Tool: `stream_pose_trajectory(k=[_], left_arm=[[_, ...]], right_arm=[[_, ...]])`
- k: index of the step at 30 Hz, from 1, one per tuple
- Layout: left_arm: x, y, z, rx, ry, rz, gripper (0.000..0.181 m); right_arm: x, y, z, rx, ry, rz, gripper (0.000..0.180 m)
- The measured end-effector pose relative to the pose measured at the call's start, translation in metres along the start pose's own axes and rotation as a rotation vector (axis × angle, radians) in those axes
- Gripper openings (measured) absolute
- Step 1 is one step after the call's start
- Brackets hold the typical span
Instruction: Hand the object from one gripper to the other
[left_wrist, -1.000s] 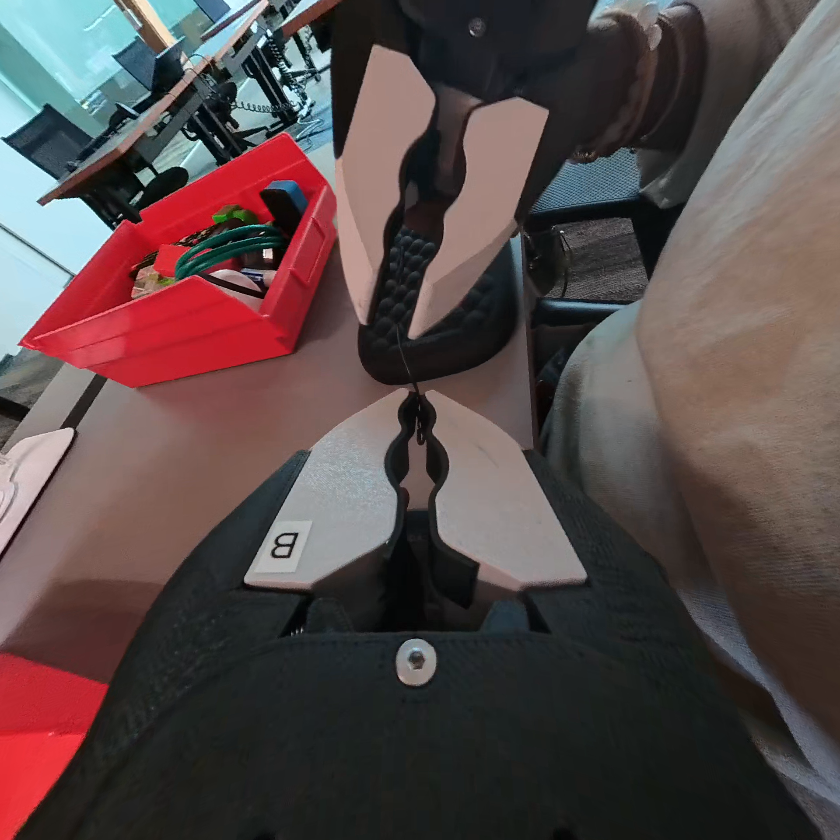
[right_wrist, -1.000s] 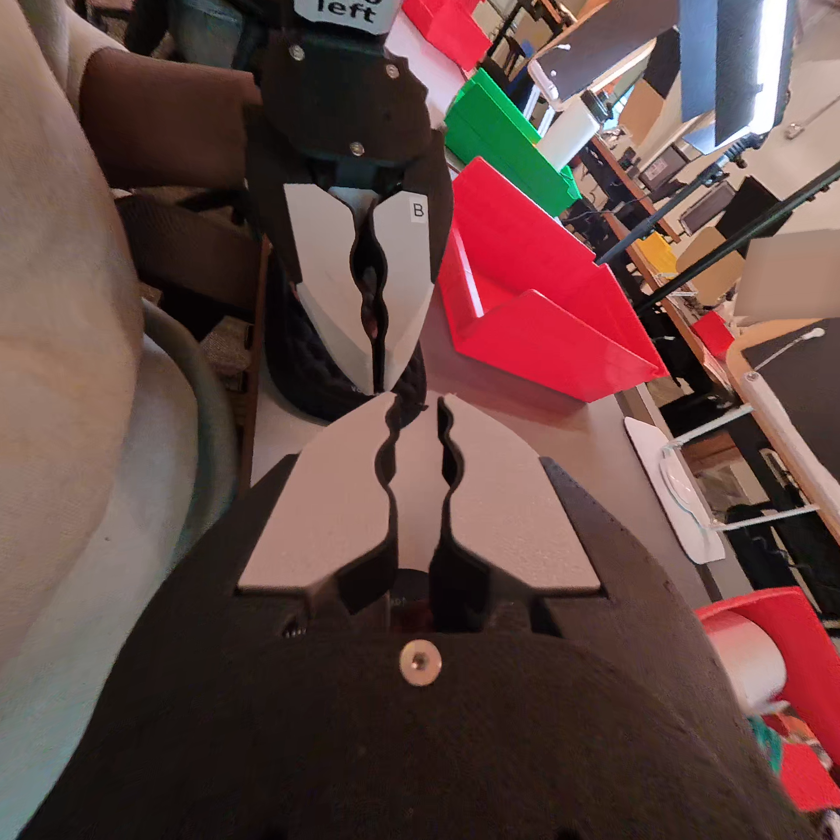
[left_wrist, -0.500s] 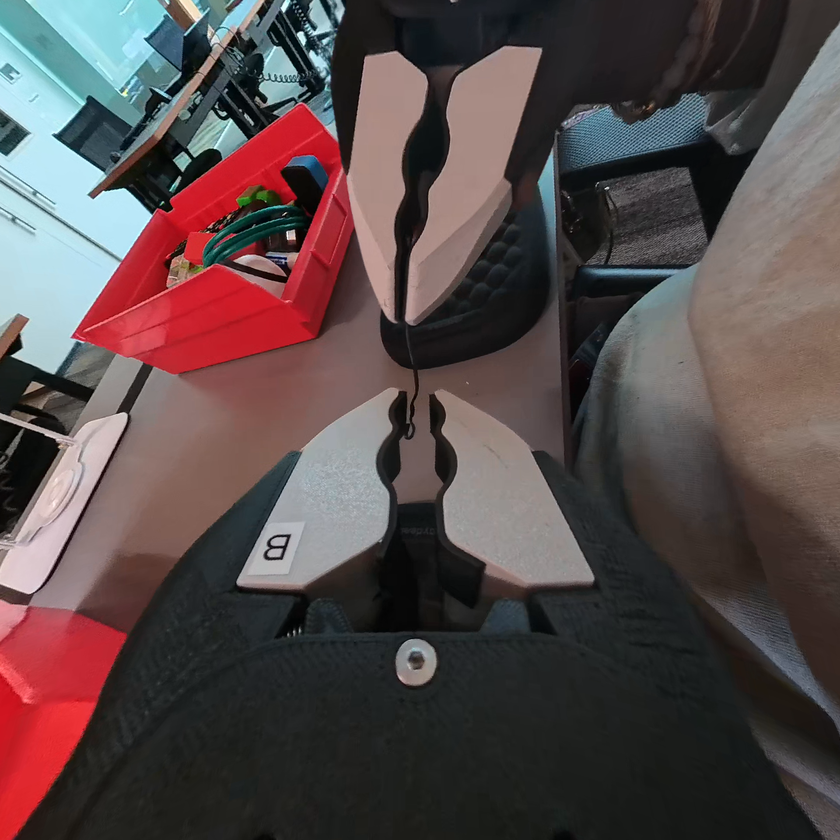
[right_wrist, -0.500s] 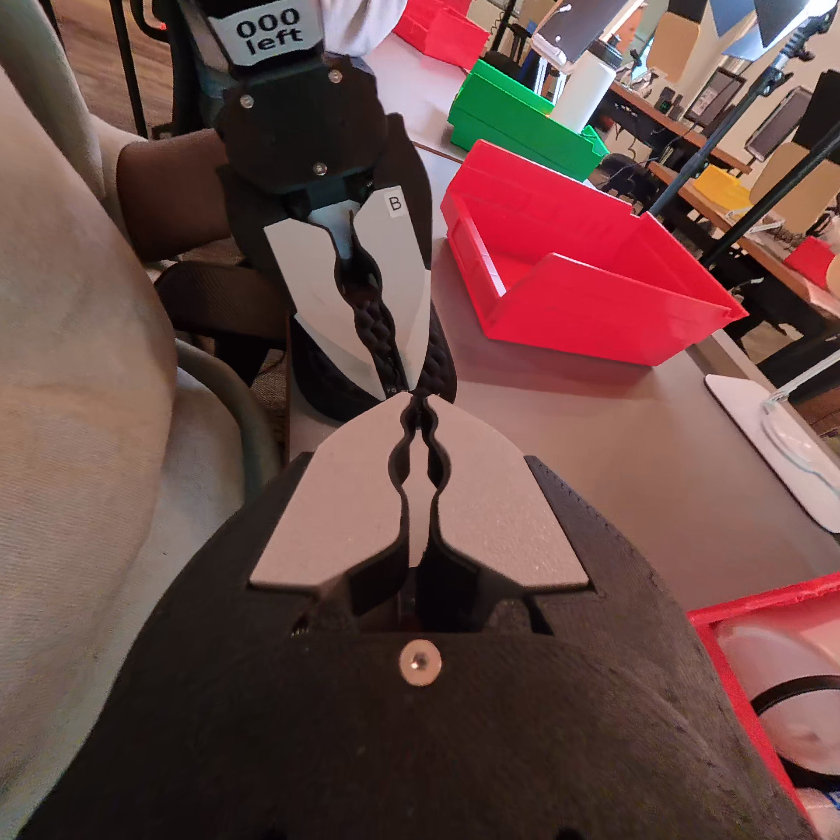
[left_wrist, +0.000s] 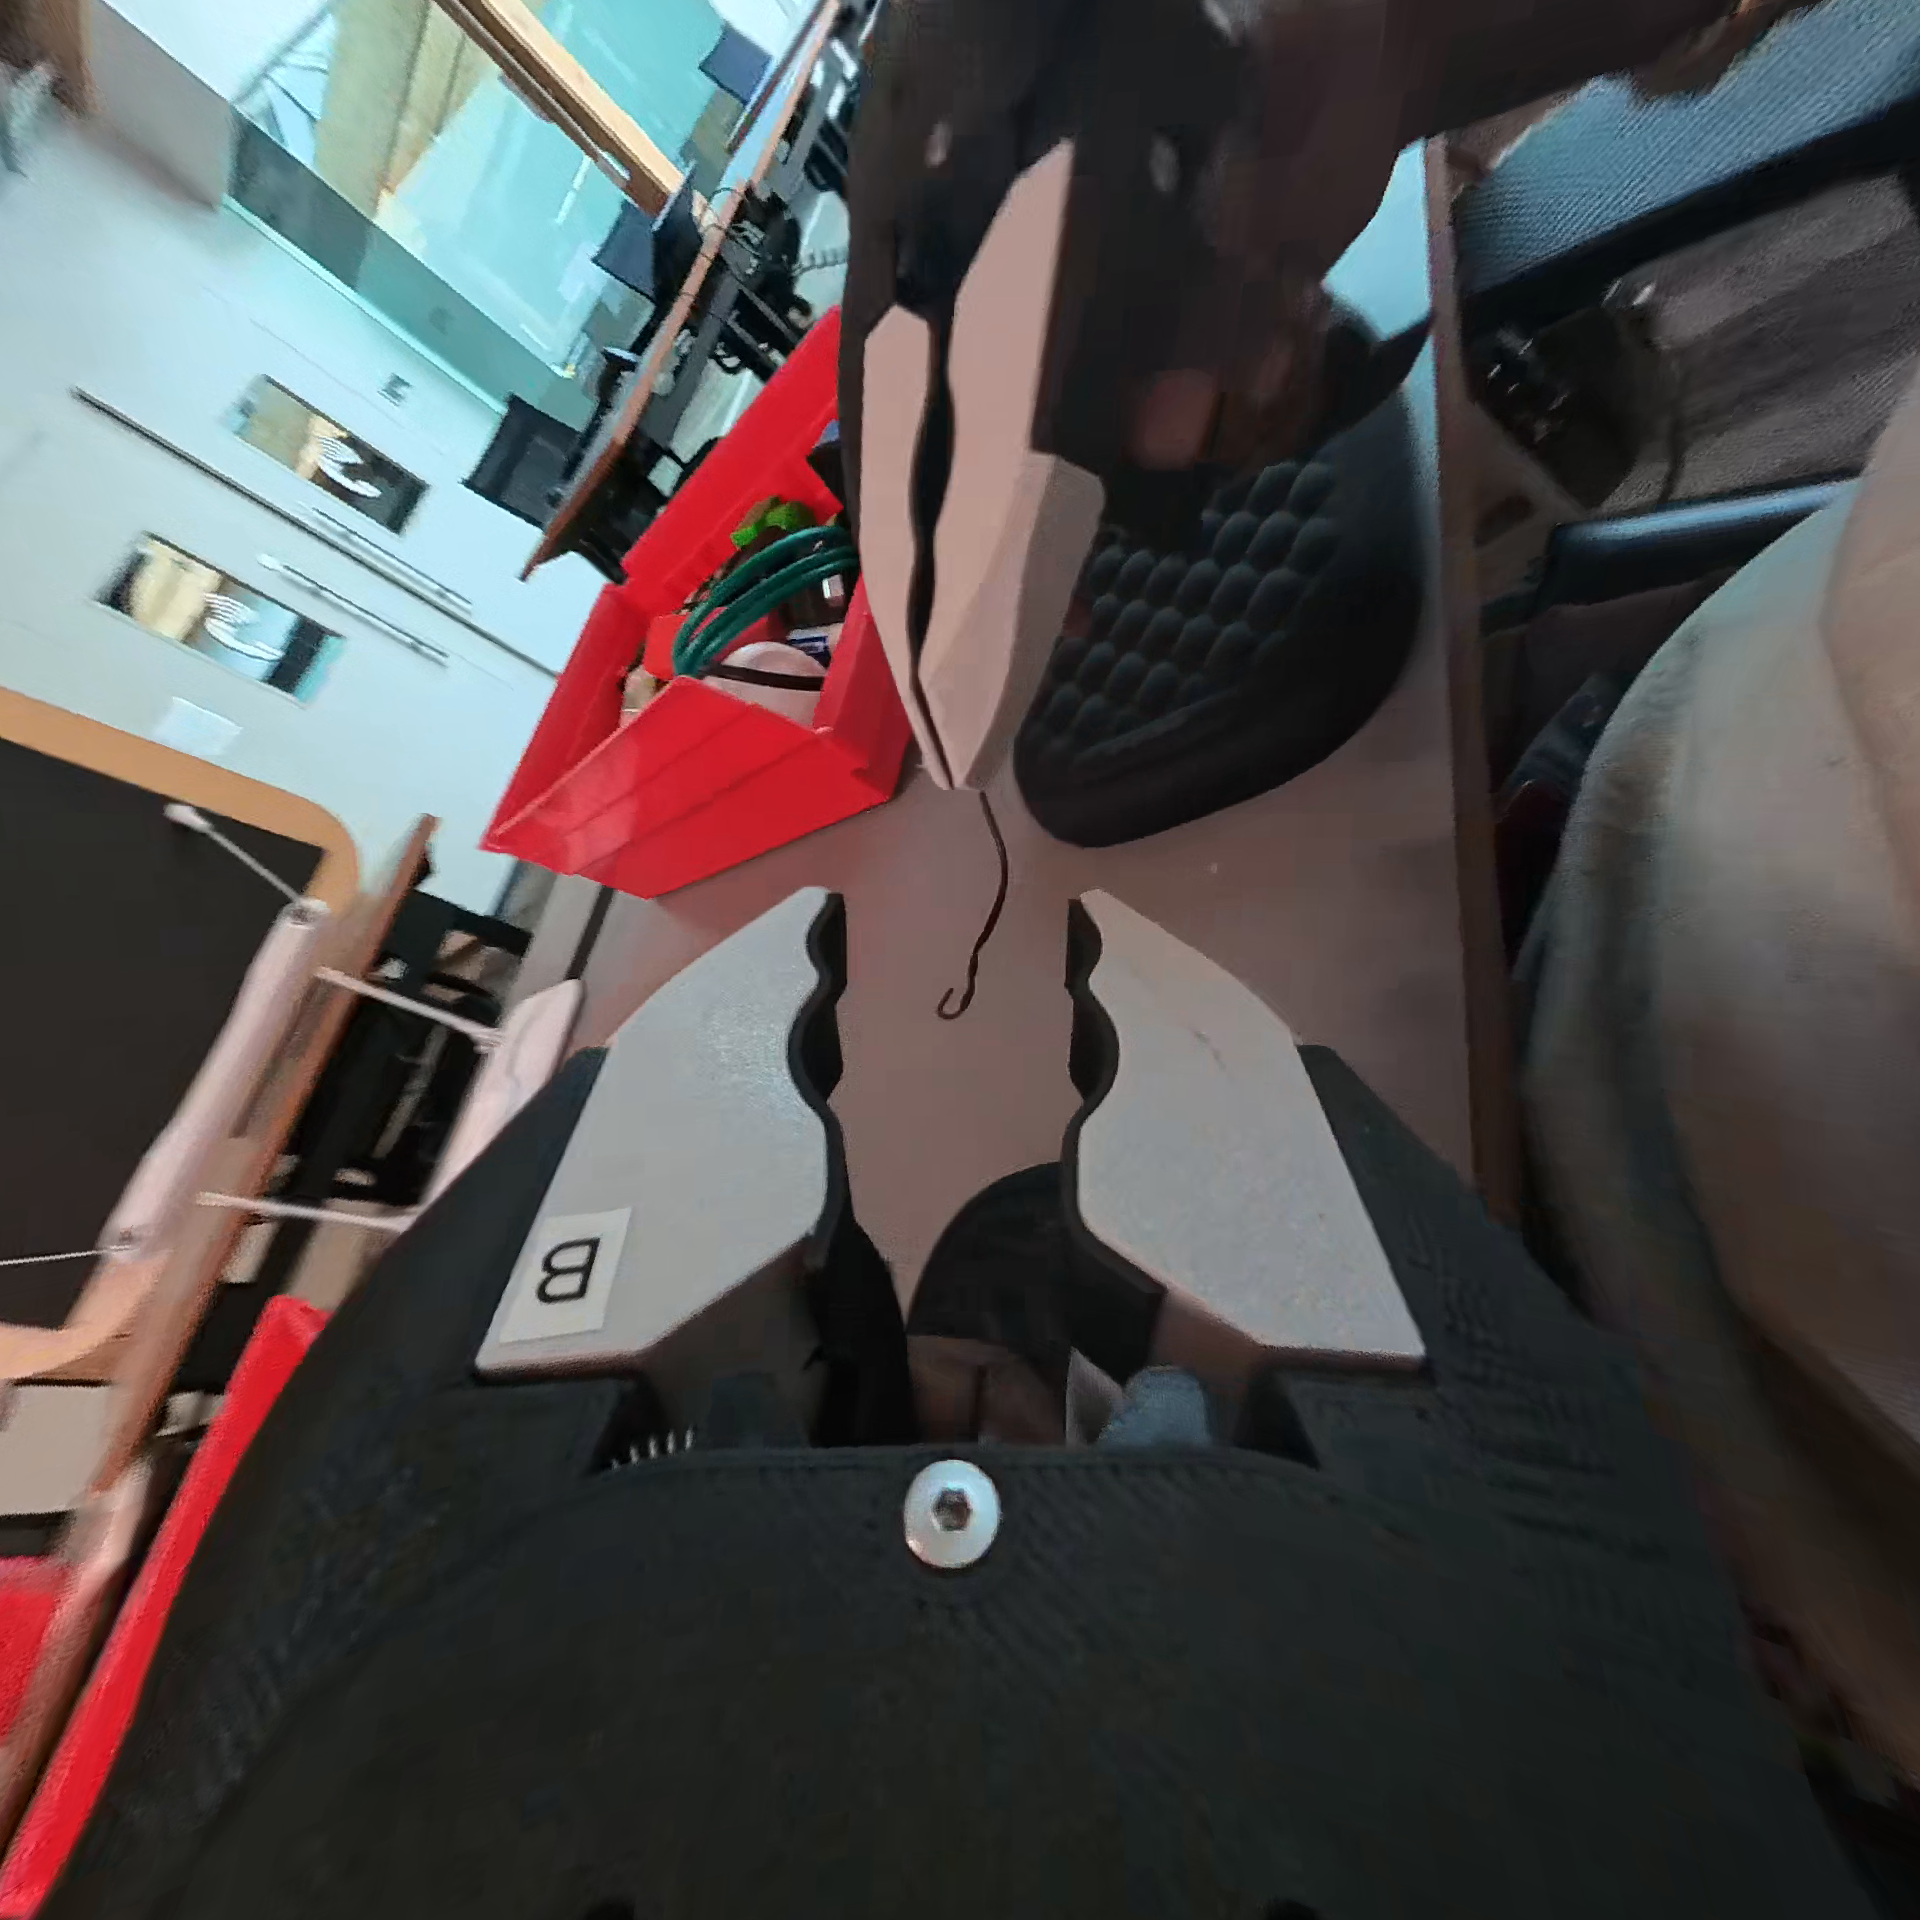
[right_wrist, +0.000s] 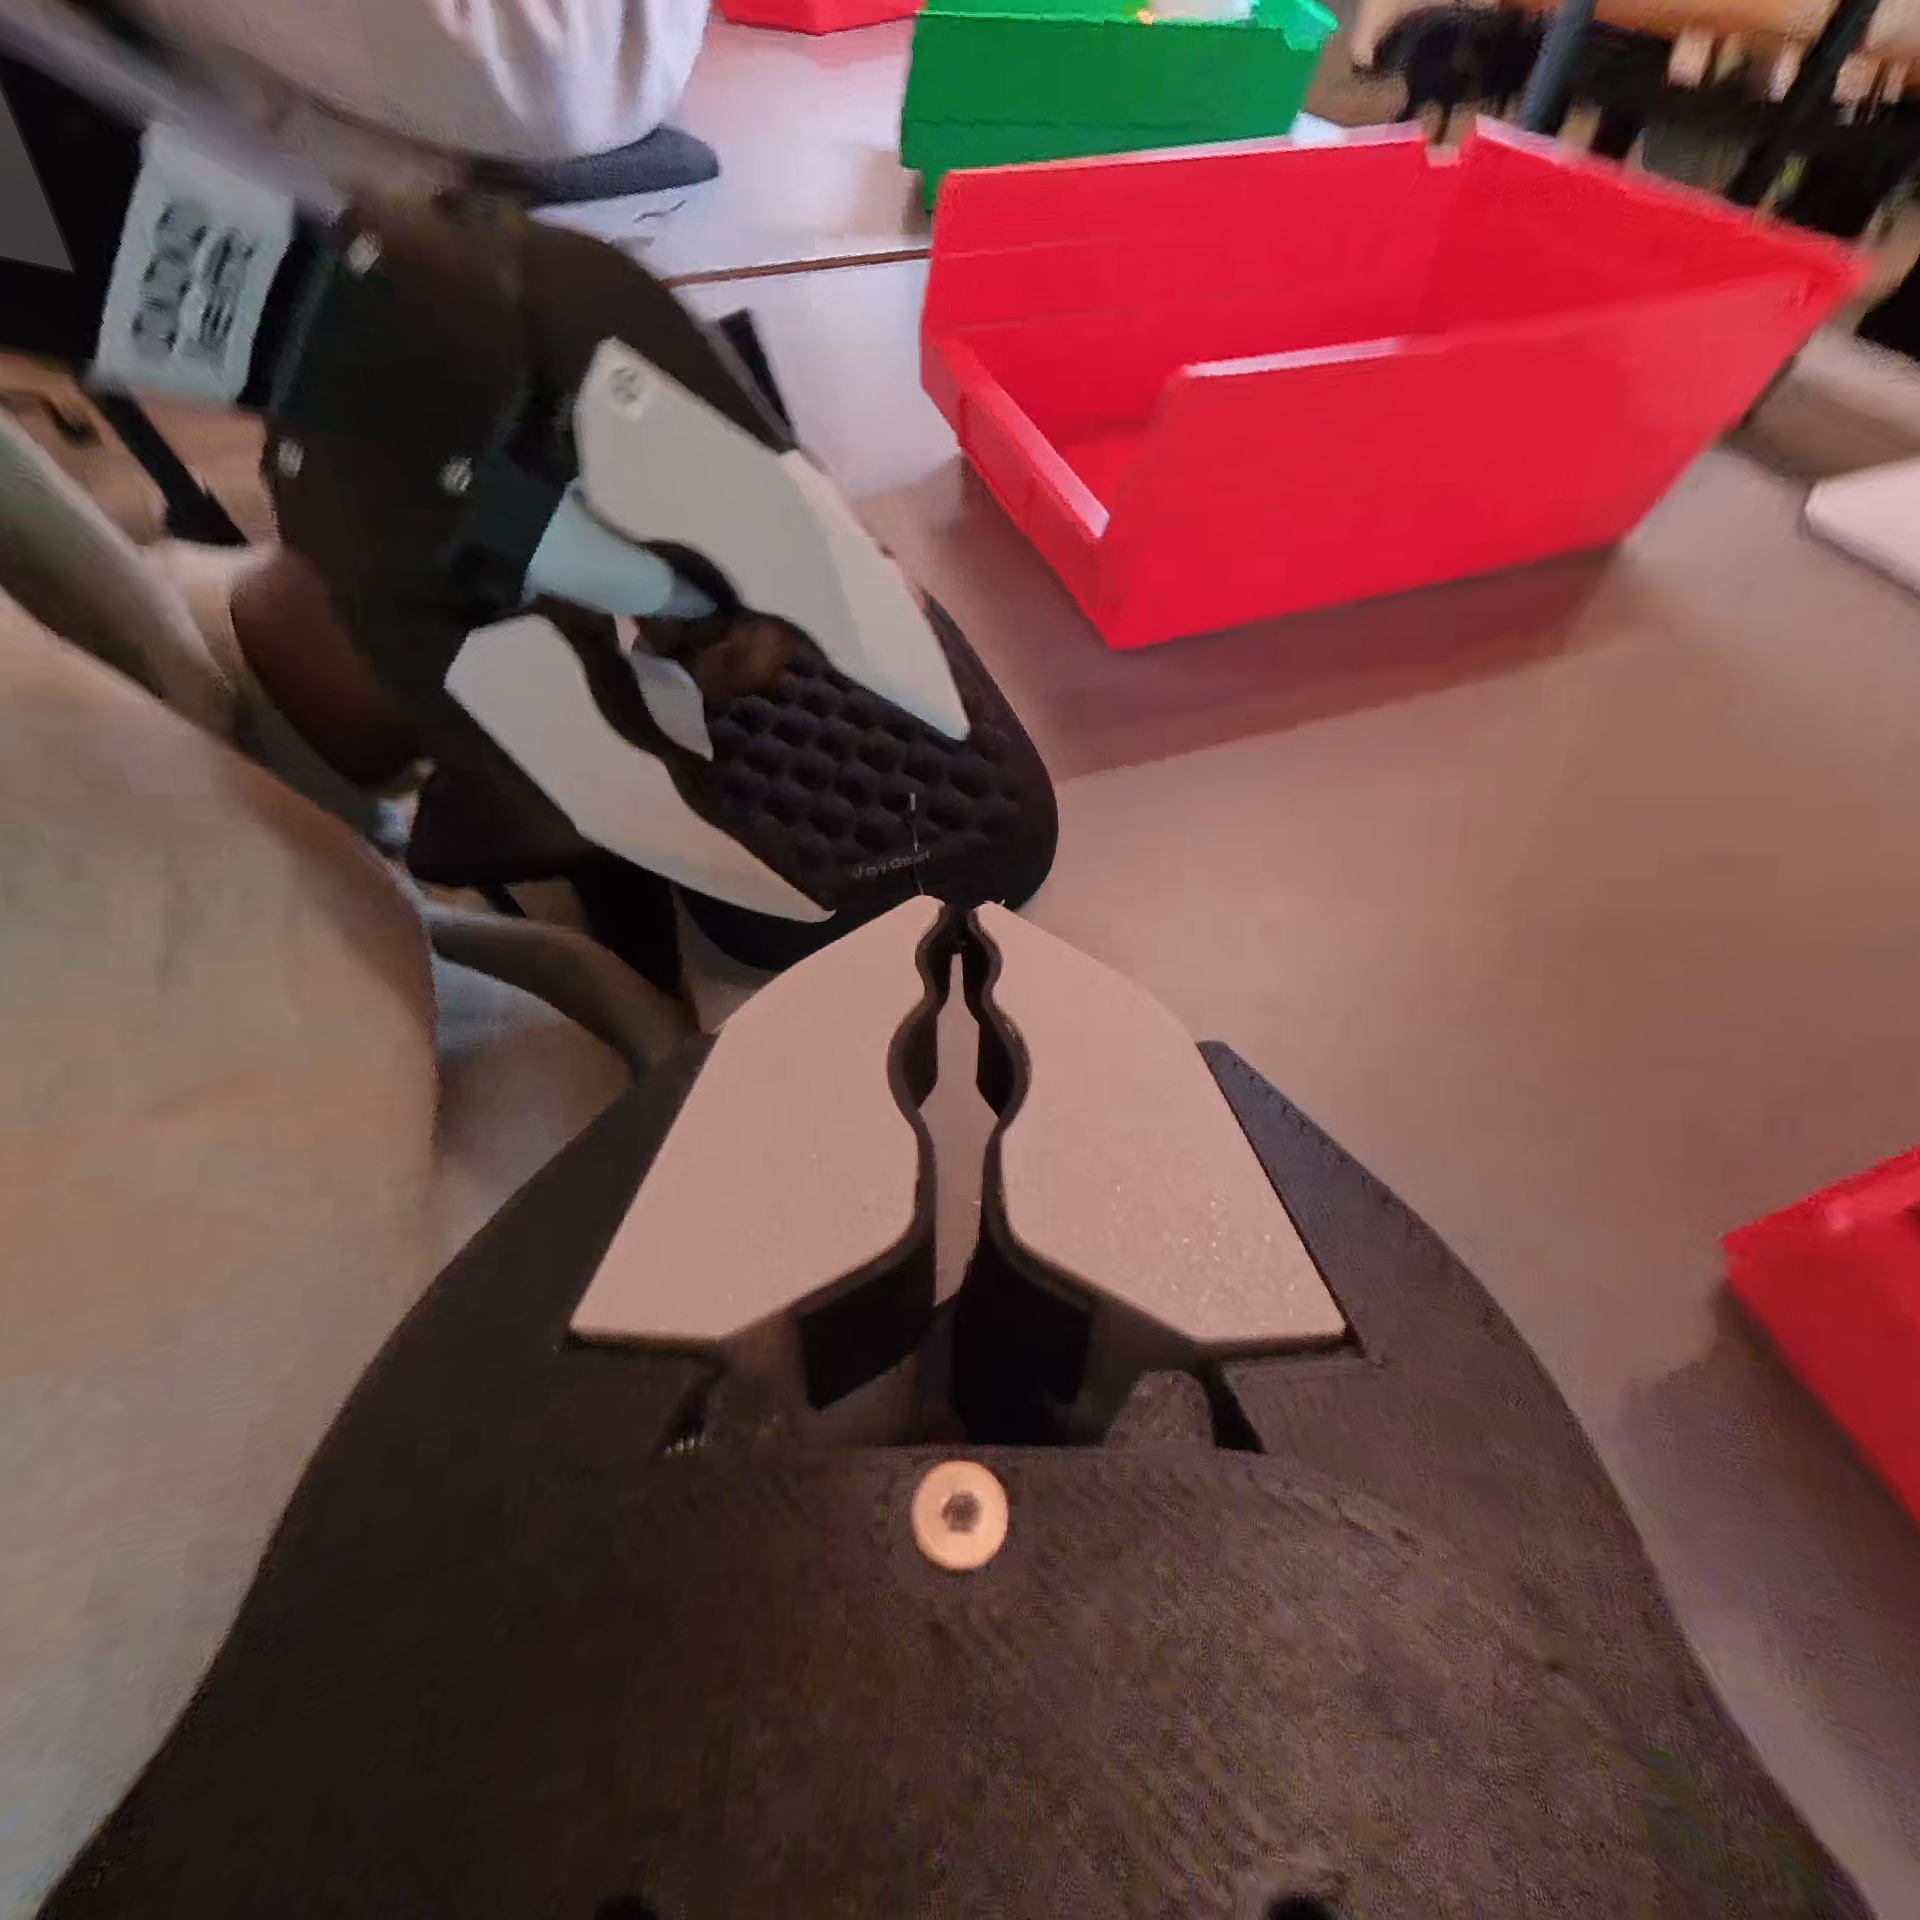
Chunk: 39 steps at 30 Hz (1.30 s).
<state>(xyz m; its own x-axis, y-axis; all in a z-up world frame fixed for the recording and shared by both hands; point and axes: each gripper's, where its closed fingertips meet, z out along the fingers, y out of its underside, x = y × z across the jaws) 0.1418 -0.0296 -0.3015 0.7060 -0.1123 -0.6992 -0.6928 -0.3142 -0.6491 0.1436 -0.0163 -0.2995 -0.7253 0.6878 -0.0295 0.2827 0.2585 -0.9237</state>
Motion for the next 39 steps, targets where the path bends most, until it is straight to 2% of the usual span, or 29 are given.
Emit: stream_pose_trajectory(k=[3, 5, 11, 14, 16, 19, 22, 26, 30, 32, 39], left_arm=[[-0.001, 0.005, 0.003, -0.037, -0.067, 0.164, 0.041], [-0.002, 0.009, 0.006, -0.064, -0.101, 0.247, 0.04], [-0.008, 0.009, 0.01, -0.071, -0.173, 0.319, 0.01], [-0.005, 0.007, 0.01, -0.057, -0.136, 0.282, 0.005], [-0.001, 0.003, 0.009, -0.013, -0.084, 0.198, 0.004], [0.003, -0.004, 0.003, 0.069, 0.005, 0.05, 0.003], [0.01, -0.012, -0.003, 0.144, 0.105, -0.048, 0.003], [0.025, -0.029, -0.015, 0.272, 0.267, -0.165, 0.003], [0.035, -0.036, -0.025, 0.34, 0.41, -0.268, 0.003], [0.039, -0.04, -0.031, 0.371, 0.47, -0.301, 0.003], [0.052, -0.04, -0.039, 0.384, 0.573, -0.304, 0.003]], right_arm=[[0.002, 0.0, 0.001, -0.001, -0.055, 0.23, 0.001], [0.0, -0.002, 0.0, 0.006, -0.086, 0.308, 0.001], [-0.004, -0.008, -0.003, 0.034, -0.127, 0.37, 0.001], [-0.005, -0.012, -0.005, 0.064, -0.139, 0.363, 0.001], [-0.009, -0.023, -0.01, 0.154, -0.18, 0.293, 0.008], [-0.016, -0.033, -0.02, 0.251, -0.18, 0.058, 0.032], [-0.022, -0.032, -0.024, 0.244, -0.136, -0.163, 0.036], [-0.042, -0.033, -0.024, 0.248, -0.229, -0.274, 0.038], [-0.052, -0.041, -0.029, 0.319, -0.198, -0.501, 0.036], [-0.057, -0.036, -0.027, 0.282, -0.201, -0.597, 0.034], [-0.067, -0.033, -0.025, 0.257, -0.286, -0.625, 0.017]])
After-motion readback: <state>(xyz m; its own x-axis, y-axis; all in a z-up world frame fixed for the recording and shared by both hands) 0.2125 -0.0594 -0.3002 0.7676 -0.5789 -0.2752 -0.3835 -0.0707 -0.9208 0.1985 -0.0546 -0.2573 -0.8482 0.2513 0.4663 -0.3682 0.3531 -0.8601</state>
